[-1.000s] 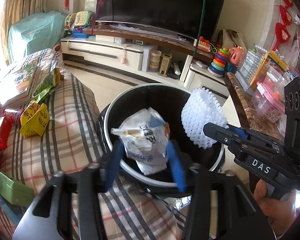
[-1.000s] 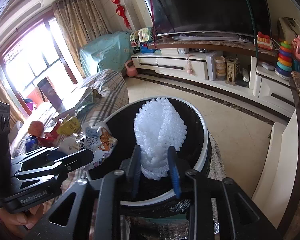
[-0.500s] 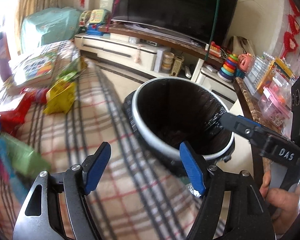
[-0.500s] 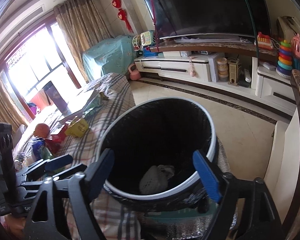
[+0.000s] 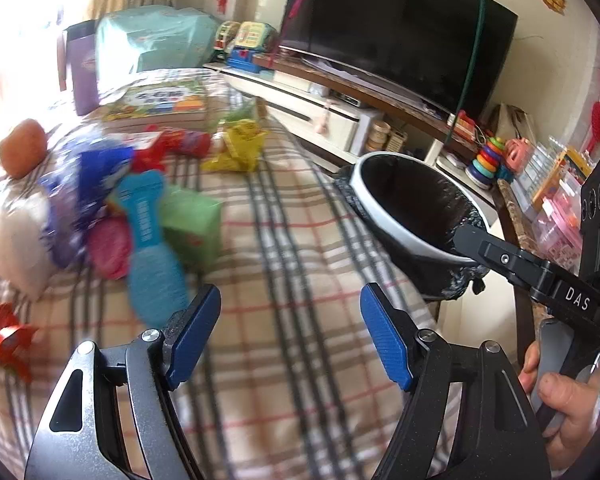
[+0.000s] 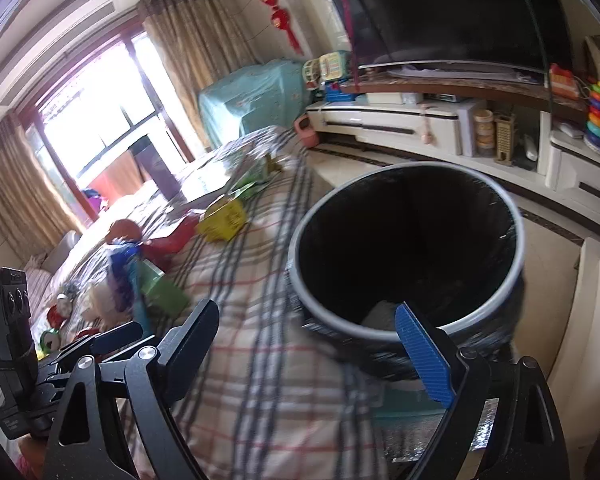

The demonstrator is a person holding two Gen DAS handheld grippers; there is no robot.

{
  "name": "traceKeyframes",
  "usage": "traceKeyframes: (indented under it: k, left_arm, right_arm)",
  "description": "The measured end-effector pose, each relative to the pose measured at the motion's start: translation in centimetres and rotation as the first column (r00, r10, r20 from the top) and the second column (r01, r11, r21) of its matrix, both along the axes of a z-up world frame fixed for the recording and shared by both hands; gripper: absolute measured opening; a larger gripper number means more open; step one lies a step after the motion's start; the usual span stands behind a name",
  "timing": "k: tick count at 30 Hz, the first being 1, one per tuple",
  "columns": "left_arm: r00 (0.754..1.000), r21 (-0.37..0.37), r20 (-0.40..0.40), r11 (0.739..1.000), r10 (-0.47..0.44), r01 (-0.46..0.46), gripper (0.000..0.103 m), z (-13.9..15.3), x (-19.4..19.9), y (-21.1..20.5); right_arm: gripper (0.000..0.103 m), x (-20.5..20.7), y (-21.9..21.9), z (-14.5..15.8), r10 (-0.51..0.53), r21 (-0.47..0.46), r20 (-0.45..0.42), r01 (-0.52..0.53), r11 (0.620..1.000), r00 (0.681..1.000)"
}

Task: Collect trash
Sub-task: 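Grasp the orange snack bag with left tool while right tool grasps blue toy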

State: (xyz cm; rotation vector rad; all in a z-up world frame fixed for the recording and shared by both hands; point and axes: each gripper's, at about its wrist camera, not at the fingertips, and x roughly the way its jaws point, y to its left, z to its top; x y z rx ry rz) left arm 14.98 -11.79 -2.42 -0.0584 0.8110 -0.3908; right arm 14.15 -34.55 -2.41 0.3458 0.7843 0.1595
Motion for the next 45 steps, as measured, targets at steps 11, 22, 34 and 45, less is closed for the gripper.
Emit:
traceKeyframes:
  k: [11,22,34,45]
  left_arm:
    - [0.996,-0.023,0.001,0.996,0.091,-0.091,0.074,-0.6,-2.2,4.9]
    - [0.981,-0.015,0.011,0.981,0.195,-0.195,0.074,-1.4,-4.8,9.4]
    - [0.942,-0.008,-0.012,0.942,0.335,-0.335,0.074,-1.9,-6.2,14.5]
    - [0.898,0.019,-0.049,0.899,0.437,-0.437,0.074,-3.3,-4.0,17.5]
  right_arm:
    - [0.091,-0.4,4.9,-0.6,0.085,-0.007,-0.017,-0.085,0.996,0.996]
    - [0.091,-0.7,9.2,-1.1,0.17,-0.006,-0.02,-0.17,0.985,0.985]
    - [0.091,0.4,13.9,-2.0,0.265,-0.008,-0.023,-0.265,0.964,0.964]
    - [0.074,3.2,17.0,-3.3,0.326,-0.007,-0.055,-0.326,0.945,0.944]
